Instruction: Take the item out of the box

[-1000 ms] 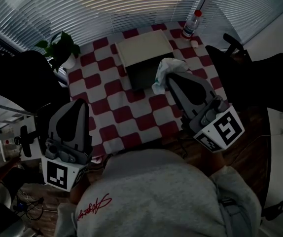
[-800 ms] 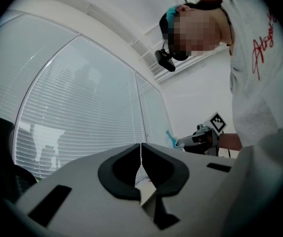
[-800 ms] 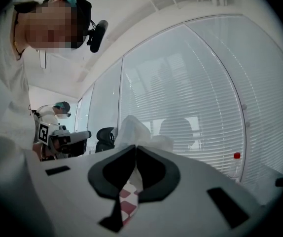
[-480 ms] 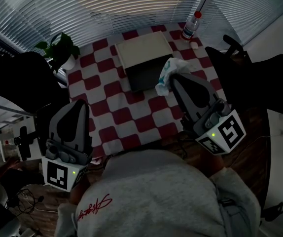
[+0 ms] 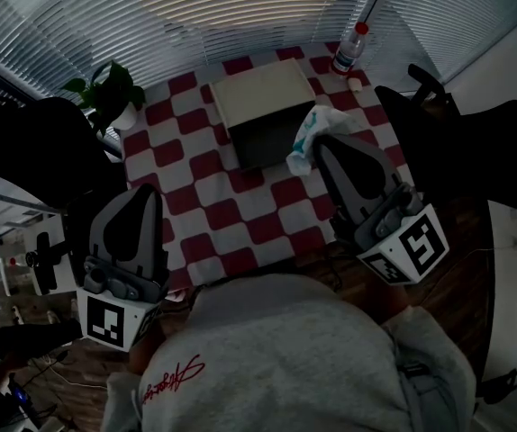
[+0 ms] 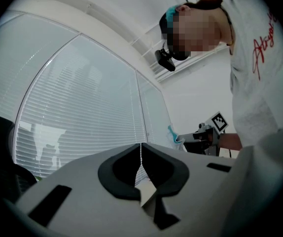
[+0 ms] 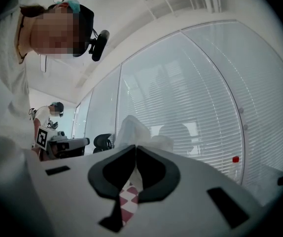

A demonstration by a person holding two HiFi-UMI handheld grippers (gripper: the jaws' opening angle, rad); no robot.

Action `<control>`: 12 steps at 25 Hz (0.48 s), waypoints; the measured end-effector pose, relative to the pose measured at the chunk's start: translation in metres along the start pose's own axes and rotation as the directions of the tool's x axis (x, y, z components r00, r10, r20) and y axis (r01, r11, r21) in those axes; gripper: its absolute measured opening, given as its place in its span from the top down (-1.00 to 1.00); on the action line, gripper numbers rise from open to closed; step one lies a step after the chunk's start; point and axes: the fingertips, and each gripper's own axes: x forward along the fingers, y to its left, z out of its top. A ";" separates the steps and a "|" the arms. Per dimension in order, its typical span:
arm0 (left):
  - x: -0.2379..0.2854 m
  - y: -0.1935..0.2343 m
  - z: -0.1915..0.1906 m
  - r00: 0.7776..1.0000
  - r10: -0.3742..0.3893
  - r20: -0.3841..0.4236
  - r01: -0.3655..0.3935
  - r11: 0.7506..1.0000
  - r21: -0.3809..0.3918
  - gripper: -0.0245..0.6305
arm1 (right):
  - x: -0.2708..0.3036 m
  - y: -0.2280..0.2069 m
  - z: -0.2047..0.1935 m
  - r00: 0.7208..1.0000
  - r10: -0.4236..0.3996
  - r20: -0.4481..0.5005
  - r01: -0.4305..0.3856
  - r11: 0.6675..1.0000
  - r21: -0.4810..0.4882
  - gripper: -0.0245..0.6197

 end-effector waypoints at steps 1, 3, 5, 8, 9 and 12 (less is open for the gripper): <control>0.000 0.000 0.000 1.000 0.001 -0.001 -0.001 1.000 -0.001 0.87 | 0.000 0.000 0.000 1.000 -0.002 0.002 0.002 1.000 0.000 0.86; 0.000 0.002 0.000 1.000 0.002 0.000 -0.002 1.000 -0.002 0.87 | 0.000 -0.001 0.001 1.000 -0.005 0.006 0.005 1.000 0.001 0.86; -0.001 0.003 -0.001 1.000 0.002 0.002 -0.002 1.000 -0.001 0.87 | 0.000 -0.002 0.001 1.000 -0.009 0.011 0.009 1.000 0.003 0.86; -0.001 0.003 -0.002 1.000 -0.001 0.002 0.001 1.000 0.000 0.87 | 0.000 -0.002 0.001 1.000 -0.012 0.017 0.012 1.000 0.007 0.86; 0.000 0.003 -0.002 1.000 -0.002 0.003 0.002 1.000 0.000 0.87 | 0.000 -0.002 0.001 1.000 -0.014 0.018 0.014 1.000 0.006 0.86; 0.000 0.003 -0.002 1.000 -0.001 0.007 0.001 1.000 -0.002 0.87 | 0.000 -0.003 0.000 1.000 -0.017 0.018 0.017 1.000 0.003 0.86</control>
